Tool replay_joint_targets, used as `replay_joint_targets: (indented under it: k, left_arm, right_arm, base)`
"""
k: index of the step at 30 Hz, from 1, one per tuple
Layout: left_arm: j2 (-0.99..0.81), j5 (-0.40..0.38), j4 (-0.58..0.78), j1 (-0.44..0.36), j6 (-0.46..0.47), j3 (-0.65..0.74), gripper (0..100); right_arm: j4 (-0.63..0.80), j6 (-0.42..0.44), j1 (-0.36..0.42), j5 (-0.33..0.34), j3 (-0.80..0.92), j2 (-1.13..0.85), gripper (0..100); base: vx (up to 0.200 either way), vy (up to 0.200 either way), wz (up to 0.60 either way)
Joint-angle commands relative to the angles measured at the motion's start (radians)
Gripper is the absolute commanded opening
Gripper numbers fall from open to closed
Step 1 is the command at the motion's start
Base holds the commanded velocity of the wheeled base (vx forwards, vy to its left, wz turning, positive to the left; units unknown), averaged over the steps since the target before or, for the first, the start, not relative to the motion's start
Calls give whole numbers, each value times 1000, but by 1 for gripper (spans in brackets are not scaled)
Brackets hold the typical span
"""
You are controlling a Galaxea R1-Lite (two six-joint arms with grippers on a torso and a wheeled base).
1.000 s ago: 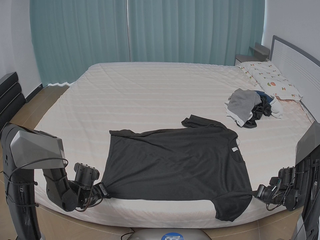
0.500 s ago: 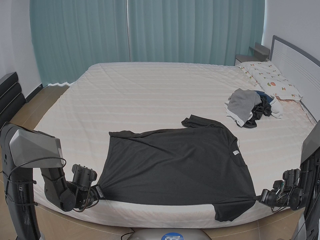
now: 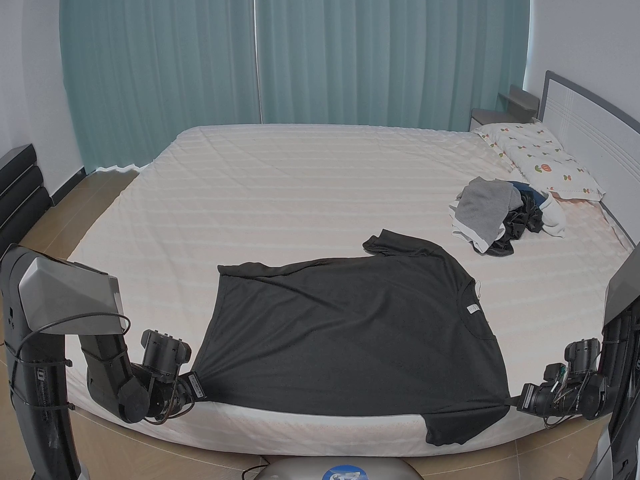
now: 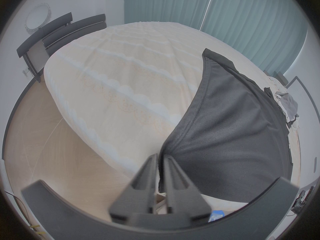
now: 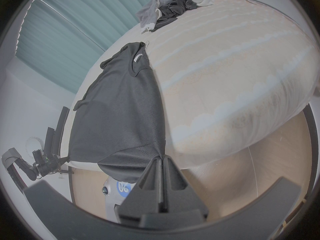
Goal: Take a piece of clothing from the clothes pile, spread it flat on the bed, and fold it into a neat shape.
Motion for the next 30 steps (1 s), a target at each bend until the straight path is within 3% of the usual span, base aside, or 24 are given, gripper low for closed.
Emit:
replay_joint_targets:
  k: [1, 3, 4, 9, 12, 15, 18, 30]
  left_arm:
    - [5, -2, -2, -8, -4, -3, 100]
    - [5, -4, -2, -8, -8, -7, 100]
    - [5, -6, -2, -8, -7, -6, 100]
    - [-3, -6, -8, -8, -10, -1, 100]
    - [-9, -6, -10, -8, -10, 0, 100]
    - [-50, -7, -8, -8, -11, 2, 100]
    - [-101, -7, -7, -8, -11, 10, 100]
    - [-192, -13, 0, 6, -34, -7, 100]
  right_arm:
    - [-14, 10, 15, 21, 16, 4, 0]
    - [-49, 18, 18, 41, 16, 13, 0]
    - [-63, 18, 18, 41, 16, 22, 100]
    - [-114, 38, 21, 42, 16, 42, 100]
    - [-123, 93, 19, 45, 17, 21, 100]
    - [-169, 233, 12, 127, 17, -56, 100]
    - [-177, 314, -8, 211, 17, -108, 100]
    - [-178, 340, -11, 223, 8, -120, 100]
  base:
    - [0, 0, 0]
    - [0, 0, 0]
    - [0, 0, 0]
    - [0, 0, 0]
    - [0, 0, 0]
    - [0, 0, 0]
    - [0, 0, 0]
    - [0, 0, 0]
